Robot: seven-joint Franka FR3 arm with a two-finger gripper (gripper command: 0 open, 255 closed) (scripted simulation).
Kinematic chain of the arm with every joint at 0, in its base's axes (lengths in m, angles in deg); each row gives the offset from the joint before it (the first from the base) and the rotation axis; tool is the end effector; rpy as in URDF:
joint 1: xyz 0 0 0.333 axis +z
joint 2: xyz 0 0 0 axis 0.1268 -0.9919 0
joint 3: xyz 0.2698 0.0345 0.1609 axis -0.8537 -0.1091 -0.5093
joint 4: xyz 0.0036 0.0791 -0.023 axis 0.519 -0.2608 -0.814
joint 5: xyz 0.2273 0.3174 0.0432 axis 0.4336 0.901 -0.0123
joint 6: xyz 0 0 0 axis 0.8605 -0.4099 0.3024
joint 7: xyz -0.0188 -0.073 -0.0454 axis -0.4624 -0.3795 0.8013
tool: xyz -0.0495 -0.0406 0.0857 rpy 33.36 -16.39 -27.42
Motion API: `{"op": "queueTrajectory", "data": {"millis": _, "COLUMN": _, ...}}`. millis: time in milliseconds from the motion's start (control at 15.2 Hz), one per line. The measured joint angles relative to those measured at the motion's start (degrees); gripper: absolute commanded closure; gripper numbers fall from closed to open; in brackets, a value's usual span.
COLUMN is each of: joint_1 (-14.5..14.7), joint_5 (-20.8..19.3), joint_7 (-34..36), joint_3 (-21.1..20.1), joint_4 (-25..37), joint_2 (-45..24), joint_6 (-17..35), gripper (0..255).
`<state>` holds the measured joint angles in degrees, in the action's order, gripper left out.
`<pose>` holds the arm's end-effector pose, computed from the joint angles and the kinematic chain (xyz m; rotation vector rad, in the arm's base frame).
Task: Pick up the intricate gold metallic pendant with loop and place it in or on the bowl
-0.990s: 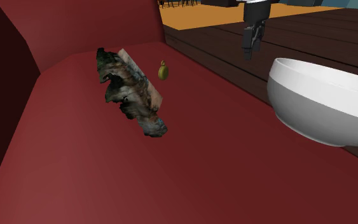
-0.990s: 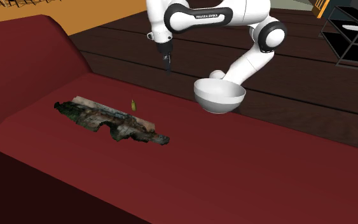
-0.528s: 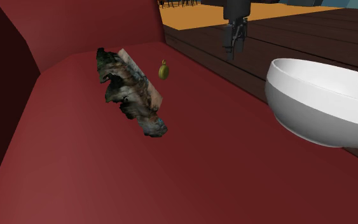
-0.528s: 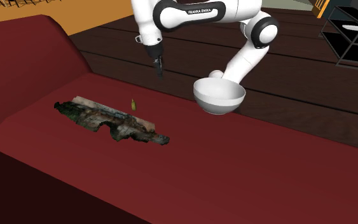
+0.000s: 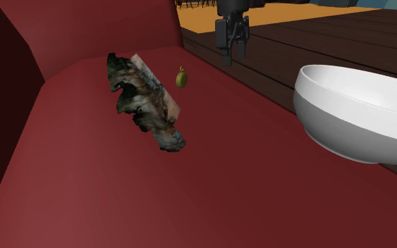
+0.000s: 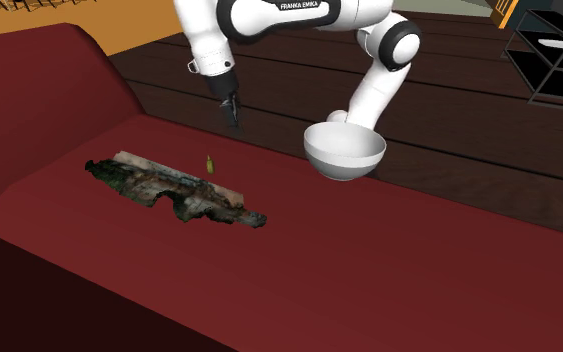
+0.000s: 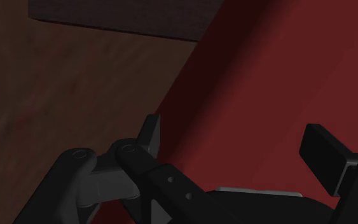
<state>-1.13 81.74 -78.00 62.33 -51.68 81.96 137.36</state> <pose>0.3874 0.1354 0.6053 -3.0542 -0.1267 0.3208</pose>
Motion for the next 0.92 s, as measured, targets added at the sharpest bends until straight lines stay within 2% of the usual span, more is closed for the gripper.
{"op": "queueTrajectory", "data": {"millis": 396, "joint_1": 2.26, "joint_5": 3.74, "joint_7": 5.27, "joint_3": -3.65, "joint_4": 11.64, "joint_2": -9.74, "joint_6": -1.77, "gripper": 0}}
{"op": "queueTrajectory", "data": {"millis": 792, "joint_1": 4.65, "joint_5": 5.62, "joint_7": 10.86, "joint_3": -6.82, "joint_4": 27.94, "joint_2": -22.02, "joint_6": -5.15, "gripper": 0}}
{"op": "queueTrajectory", "data": {"millis": 924, "joint_1": 5.25, "joint_5": 6.03, "joint_7": 11.89, "joint_3": -7.42, "joint_4": 29.61, "joint_2": -23.54, "joint_6": -5.15, "gripper": 0}}
